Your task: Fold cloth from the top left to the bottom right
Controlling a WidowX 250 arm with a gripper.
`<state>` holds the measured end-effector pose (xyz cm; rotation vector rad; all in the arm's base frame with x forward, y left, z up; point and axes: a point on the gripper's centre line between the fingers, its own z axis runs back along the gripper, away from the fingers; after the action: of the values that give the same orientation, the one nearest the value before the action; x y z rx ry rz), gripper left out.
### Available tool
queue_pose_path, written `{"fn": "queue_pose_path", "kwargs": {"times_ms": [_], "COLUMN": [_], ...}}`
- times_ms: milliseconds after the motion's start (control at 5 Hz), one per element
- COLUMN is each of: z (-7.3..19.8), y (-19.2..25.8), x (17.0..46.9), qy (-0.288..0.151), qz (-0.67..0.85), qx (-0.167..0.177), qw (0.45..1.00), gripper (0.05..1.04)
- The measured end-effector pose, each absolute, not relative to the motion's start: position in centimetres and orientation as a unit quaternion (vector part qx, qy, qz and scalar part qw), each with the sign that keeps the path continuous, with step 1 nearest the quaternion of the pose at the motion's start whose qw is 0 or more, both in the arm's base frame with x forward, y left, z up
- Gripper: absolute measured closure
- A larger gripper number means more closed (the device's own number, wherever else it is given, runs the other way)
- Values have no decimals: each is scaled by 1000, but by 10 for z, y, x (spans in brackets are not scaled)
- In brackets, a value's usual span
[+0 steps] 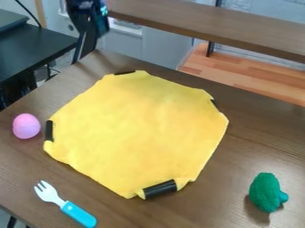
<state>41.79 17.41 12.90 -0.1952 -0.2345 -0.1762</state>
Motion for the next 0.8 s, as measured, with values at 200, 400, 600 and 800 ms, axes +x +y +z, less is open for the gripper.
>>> {"fn": "queue_pose_path", "kwargs": {"times_ms": [200, 400, 600, 800], "z": [95, 93, 91, 96], "y": [176, 172, 177, 179], "x": [415, 418, 419, 422], "qy": [-112, -167, -221, -245], "qz": [-153, -207, -226, -240], "qx": [-61, -35, -33, -41], "qw": [980, 963, 948, 938], "gripper": [85, 85, 85, 85]}}
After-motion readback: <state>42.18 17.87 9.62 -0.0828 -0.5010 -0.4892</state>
